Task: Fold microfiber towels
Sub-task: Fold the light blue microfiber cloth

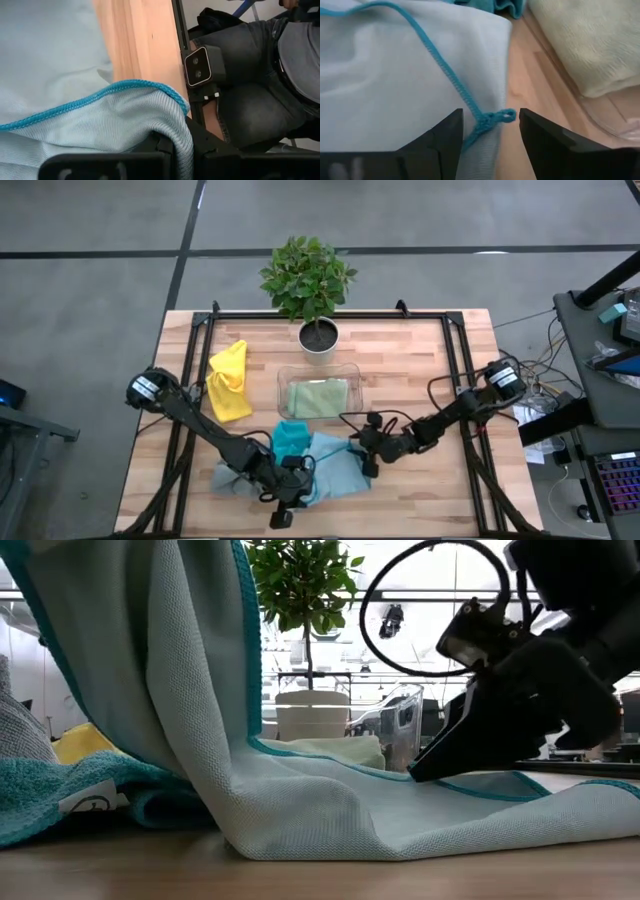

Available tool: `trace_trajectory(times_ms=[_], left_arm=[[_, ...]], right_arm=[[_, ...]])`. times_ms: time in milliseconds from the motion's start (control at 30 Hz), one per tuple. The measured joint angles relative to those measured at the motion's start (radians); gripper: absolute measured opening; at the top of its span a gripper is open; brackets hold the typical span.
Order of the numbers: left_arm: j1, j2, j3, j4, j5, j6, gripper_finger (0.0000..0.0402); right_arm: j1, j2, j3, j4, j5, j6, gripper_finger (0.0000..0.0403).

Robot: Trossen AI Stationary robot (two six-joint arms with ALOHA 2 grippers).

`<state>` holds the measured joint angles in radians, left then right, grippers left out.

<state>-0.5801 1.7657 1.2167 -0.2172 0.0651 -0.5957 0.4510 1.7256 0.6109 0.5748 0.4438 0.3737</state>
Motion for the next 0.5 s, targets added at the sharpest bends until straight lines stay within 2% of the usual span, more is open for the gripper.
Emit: trace_trajectory(times_ms=[233, 300, 433, 500], left_arm=[[0.007, 0.0, 0.0, 0.0, -0.015, 0.0, 0.0], [0.009, -0.001, 0.0, 0.0, -0.015, 0.001, 0.0], [0.011, -0.001, -0.001, 0.0, -0.015, 0.001, 0.0], [0.012, -0.001, -0.001, 0.0, -0.015, 0.001, 0.0]], right_arm=[[0.0, 0.0, 0.0, 0.015, -0.001, -0.011, 0.0164], [0.0, 0.004, 0.0, 0.018, -0.001, -0.011, 0.013], [0.0, 0.006, 0.0, 0.019, -0.002, -0.012, 0.0034], [0.0, 0.005, 0.0, 0.019, -0.002, -0.019, 0.0018]])
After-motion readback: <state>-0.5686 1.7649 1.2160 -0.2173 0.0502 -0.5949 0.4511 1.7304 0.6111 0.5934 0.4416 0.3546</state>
